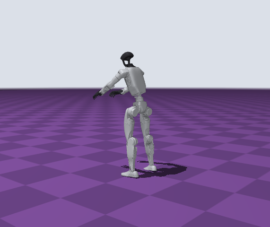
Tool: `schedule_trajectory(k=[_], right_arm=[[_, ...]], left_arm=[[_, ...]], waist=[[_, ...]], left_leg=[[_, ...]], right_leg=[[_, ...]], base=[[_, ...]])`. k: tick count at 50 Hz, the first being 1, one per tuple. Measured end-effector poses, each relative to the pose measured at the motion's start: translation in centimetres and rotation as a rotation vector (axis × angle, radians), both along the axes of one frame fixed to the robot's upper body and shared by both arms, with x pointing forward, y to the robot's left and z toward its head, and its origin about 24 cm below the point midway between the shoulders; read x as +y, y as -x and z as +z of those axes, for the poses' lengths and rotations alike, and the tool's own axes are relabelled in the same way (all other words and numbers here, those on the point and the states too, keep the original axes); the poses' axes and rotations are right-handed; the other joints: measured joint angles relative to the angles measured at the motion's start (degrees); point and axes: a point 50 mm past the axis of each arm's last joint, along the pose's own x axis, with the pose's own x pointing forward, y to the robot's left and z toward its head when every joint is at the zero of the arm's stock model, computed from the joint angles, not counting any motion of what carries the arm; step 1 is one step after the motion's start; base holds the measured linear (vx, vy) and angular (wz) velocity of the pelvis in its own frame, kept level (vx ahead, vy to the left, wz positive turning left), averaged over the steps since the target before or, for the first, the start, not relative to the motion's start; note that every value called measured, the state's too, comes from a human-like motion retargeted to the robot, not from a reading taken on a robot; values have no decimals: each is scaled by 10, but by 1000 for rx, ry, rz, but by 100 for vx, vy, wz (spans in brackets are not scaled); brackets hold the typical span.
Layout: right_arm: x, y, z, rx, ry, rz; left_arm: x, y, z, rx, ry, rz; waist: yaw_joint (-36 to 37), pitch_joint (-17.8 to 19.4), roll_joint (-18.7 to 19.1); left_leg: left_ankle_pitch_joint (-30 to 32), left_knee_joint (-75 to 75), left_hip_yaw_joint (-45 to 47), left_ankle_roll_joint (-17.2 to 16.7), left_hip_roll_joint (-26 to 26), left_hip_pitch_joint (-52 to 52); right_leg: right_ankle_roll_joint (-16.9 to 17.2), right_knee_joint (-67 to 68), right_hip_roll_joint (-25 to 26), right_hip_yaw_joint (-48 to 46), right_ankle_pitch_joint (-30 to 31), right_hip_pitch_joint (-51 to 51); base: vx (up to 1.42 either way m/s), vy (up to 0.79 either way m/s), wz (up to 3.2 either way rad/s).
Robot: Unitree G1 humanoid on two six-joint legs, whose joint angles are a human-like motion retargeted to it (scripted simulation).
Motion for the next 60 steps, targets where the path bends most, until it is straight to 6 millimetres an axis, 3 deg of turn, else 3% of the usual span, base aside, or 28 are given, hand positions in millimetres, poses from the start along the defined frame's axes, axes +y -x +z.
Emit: schedule_trajectory(k=[3,7,13,16,20,23,26,30,34,40,45,48,53,57,60], right_arm=[[-10,17,-23,5,-124,-10],[-28,49,-65,77,-175,-30],[-62,126,-152,357,-107,-101],[-78,163,-182,478,-72,-162],[-92,188,-185,480,-52,-223],[-99,188,-165,382,-5,-215],[-101,181,-137,261,78,-178],[-96,168,-109,134,180,-117],[-84,152,-99,98,224,-60],[-73,115,-87,83,315,-7],[-63,71,-59,-4,447,-49],[-49,41,-35,-47,535,-34],[-9,-4,12,-174,777,-38],[12,-23,64,-247,852,-113],[29,-25,122,-370,808,-162]], left_arm=[[7,17,-12,-53,174,7],[23,48,-47,-28,377,59],[57,112,-143,262,476,227],[78,154,-186,416,448,354],[106,207,-210,494,426,497],[121,236,-202,455,442,558],[130,246,-184,382,442,563],[131,230,-155,292,375,469],[114,183,-127,225,232,281],[57,90,-83,123,7,25],[8,35,-51,85,-102,-24],[-21,13,-32,57,-70,-33],[-42,-8,7,-7,-36,-24],[-45,-20,58,-107,-107,5],[-44,-24,110,-231,-166,52]], waist=[[3,-15,0],[2,-28,0],[8,-23,-6],[15,-2,-13],[20,29,-21],[21,42,-23],[21,53,-20],[19,63,-17],[22,79,-20],[38,128,-15],[46,171,-3],[33,173,14],[-14,173,43],[-38,173,48],[-50,173,47]], left_leg=[[-11,5,3,-2,2,31],[-30,13,13,1,2,63],[-41,-18,32,-4,-8,117],[-44,-32,45,-8,-14,139],[-50,-34,66,-13,-15,151],[-53,-30,80,-15,-10,151],[-48,-39,86,-19,-4,153],[-41,-51,77,-20,-1,144],[-29,-59,52,-15,-7,119],[-1,-64,8,-8,-24,54],[37,-75,1,-26,-32,-38],[64,-75,-5,-36,-30,-131],[115,-75,-21,-55,-15,-283],[153,-75,-33,-57,-4,-411],[181,-75,-33,-59,3,-509]], right_leg=[[-2,3,2,12,0,27],[-1,21,0,31,-8,48],[2,41,-6,53,-29,67],[2,54,-9,69,-40,68],[7,72,-6,103,-39,59],[14,80,2,128,-28,46],[22,80,10,142,-20,39],[21,82,3,125,-25,29],[1,77,-21,75,-23,19],[-18,58,-45,32,-28,-10],[-3,30,-59,9,10,-85],[3,16,-57,15,43,-170],[-1,19,-41,39,90,-322],[2,14,-31,32,114,-442],[13,-10,-22,23,141,-528]], base=[[18,15,-24],[15,18,-23],[10,18,-24],[4,14,-34],[-2,9,-42],[-6,4,-39],[-8,0,-19],[-10,-3,21],[-14,-7,53],[-20,-11,63],[-29,-15,25],[-32,-17,23],[-31,-19,28],[-22,-20,27],[-16,-18,18]])
